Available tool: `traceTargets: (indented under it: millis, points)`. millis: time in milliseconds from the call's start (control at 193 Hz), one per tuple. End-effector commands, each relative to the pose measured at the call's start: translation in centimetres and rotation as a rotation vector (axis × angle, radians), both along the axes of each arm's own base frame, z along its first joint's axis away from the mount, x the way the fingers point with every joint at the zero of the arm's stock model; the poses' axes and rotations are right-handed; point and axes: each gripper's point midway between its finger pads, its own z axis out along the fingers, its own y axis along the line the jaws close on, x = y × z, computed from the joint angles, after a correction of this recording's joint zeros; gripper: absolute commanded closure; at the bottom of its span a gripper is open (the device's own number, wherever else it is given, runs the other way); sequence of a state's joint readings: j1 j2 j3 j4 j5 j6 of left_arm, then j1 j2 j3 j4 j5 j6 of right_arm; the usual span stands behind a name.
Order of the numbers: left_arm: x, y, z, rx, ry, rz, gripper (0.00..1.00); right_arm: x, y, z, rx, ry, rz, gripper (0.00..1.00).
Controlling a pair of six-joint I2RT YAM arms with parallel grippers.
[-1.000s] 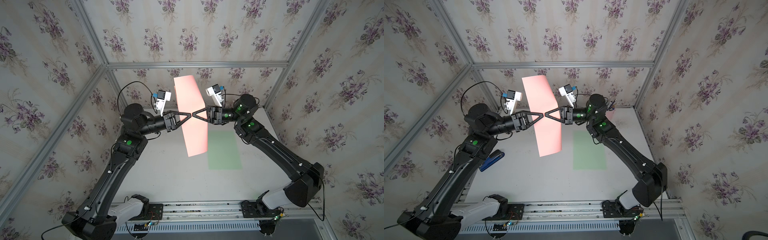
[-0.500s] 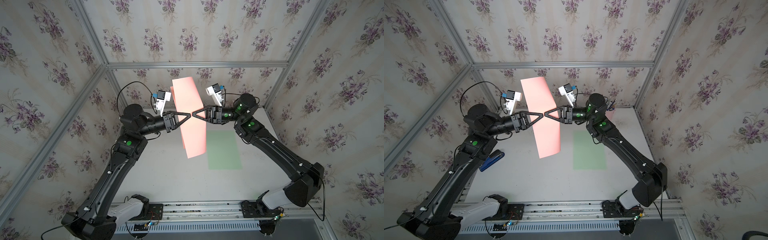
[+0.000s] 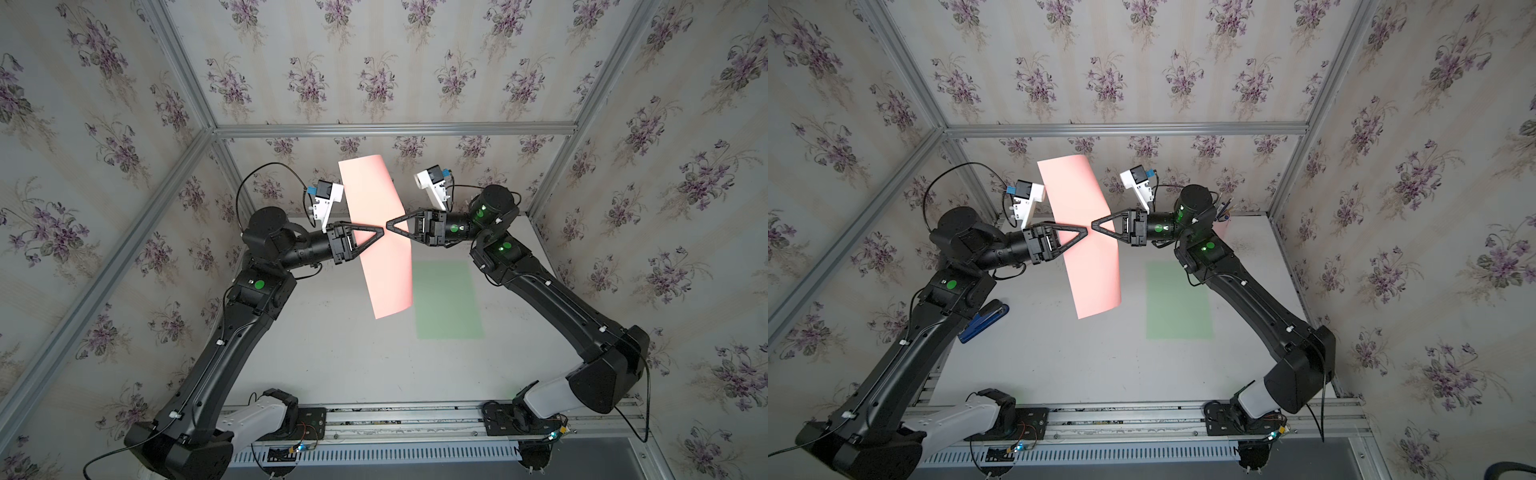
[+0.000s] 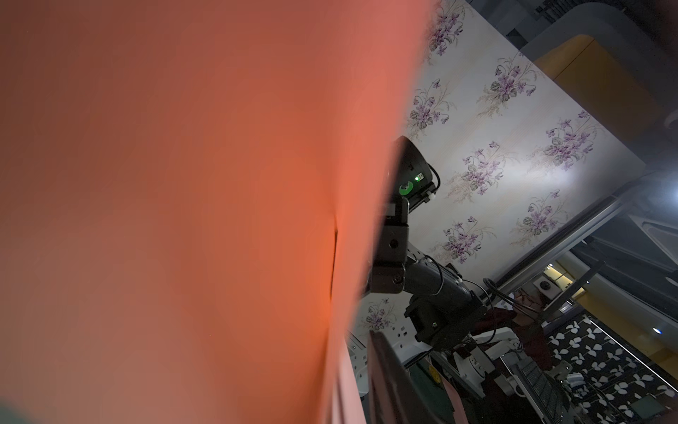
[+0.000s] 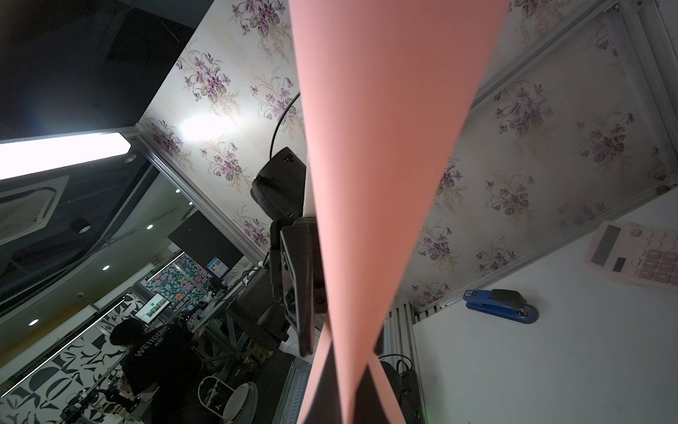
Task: Fold the rectangular paper in half along the long edge
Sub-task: Fold the paper.
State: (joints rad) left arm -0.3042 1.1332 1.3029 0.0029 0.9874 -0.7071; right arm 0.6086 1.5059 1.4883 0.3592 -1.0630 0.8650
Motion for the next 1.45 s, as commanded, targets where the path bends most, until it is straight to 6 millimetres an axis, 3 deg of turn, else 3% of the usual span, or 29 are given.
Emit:
traceTargets:
  millis: [0,160,227,558,853,1029,1210,1442]
  points:
    - [-0.3,0.0,0.8,-0.007,-0.032,-0.012,0.69,-0.2,0.1,0.3,0.013,-0.017,0.012,1.00]
    - [-0.4,0.0,0.8,-0.002,-0.034,-0.011,0.89,-0.1,0.1,0.5,0.022,-0.021,0.010,1.00]
    - [-0.4,0.0,0.7,-0.001,-0.033,-0.011,0.93,0.0,0.1,0.5,0.023,-0.021,0.002,1.00]
    - [-0.7,0.1,0.8,0.001,-0.037,-0.015,0.82,0.5,-0.1,0.6,0.040,-0.009,-0.019,1.00]
    - [-0.8,0.1,0.8,0.001,-0.040,-0.016,1.00,0.5,-0.2,0.7,0.046,-0.010,-0.029,1.00]
    - [-1.0,0.1,0.9,0.001,-0.049,-0.023,1.00,0.4,-0.3,1.1,0.054,-0.017,-0.028,1.00]
    - [-1.7,-0.3,1.5,-0.017,-0.071,-0.083,1.00,0.3,-1.0,2.0,0.070,-0.040,-0.042,0.75]
    - [-2.3,-1.0,2.2,-0.043,-0.078,-0.183,1.00,-0.2,-1.8,3.7,0.101,-0.083,-0.049,0.76]
